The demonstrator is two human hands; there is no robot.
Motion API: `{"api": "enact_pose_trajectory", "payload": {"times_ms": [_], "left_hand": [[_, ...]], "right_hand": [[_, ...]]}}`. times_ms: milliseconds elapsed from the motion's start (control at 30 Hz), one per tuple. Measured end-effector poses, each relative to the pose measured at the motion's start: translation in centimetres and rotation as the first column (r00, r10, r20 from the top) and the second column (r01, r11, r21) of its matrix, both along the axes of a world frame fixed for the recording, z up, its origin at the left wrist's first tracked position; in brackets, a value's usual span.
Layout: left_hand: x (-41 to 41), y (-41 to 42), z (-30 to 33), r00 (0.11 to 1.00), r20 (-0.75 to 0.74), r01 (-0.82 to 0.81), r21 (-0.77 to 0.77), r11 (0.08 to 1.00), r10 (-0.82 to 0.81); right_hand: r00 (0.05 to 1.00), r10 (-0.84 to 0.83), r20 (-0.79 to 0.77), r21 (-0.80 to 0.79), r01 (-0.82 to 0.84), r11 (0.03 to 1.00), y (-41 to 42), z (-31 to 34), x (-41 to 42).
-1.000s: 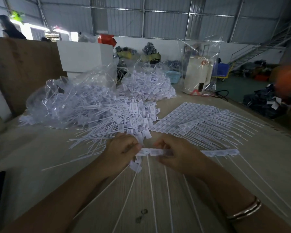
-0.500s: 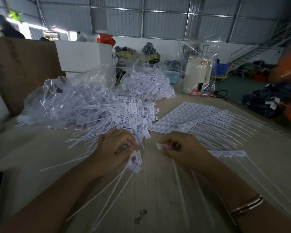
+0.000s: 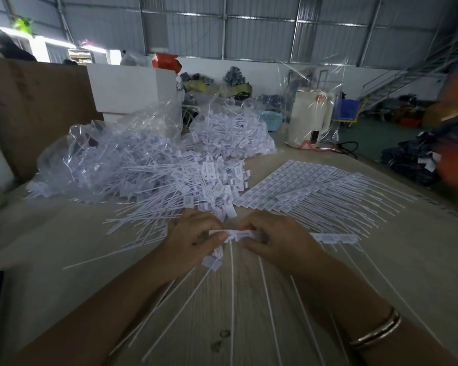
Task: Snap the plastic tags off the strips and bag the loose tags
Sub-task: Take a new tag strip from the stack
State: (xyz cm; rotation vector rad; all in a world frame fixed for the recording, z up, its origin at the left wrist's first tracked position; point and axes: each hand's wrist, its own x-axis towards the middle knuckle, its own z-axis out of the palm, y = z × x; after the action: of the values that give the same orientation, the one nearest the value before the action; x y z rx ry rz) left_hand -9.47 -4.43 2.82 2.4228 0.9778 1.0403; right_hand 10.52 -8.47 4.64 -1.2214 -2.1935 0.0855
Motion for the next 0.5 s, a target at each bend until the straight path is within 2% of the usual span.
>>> {"api": "enact_pose_trajectory", "payload": {"times_ms": [100,300,367,500], "left_hand": [[-0.27,0.04,0.35,1.000,0.008,0.019,0.094,0.995,-0.020],[-0.60,0.10,0.47,0.995,-0.085,0.067,0.160,0.985,-0.054],[-0.68,0.11,0.55,0.996,-0.054,0.072,0.142,0.987,-0.065],[-0.64,0.20,0.57,0.981,0.047,0.183,0.106,0.977,-0.188]], "right_hand": [[1.000,0.007,-0.031,-0.029,-0.008,1.000,0.24,0.17,-0.03],[0.989,0.053,-0.137,-0.098,-0.067,0.993,0.25,0.29,0.12],[0.983,0.066,-0.171,-0.105,-0.085,0.991,0.10,0.29,0.12],[0.951,0.078,-0.298,-0.141,-0.125,0.982,-0.23,0.33,-0.15]]}}
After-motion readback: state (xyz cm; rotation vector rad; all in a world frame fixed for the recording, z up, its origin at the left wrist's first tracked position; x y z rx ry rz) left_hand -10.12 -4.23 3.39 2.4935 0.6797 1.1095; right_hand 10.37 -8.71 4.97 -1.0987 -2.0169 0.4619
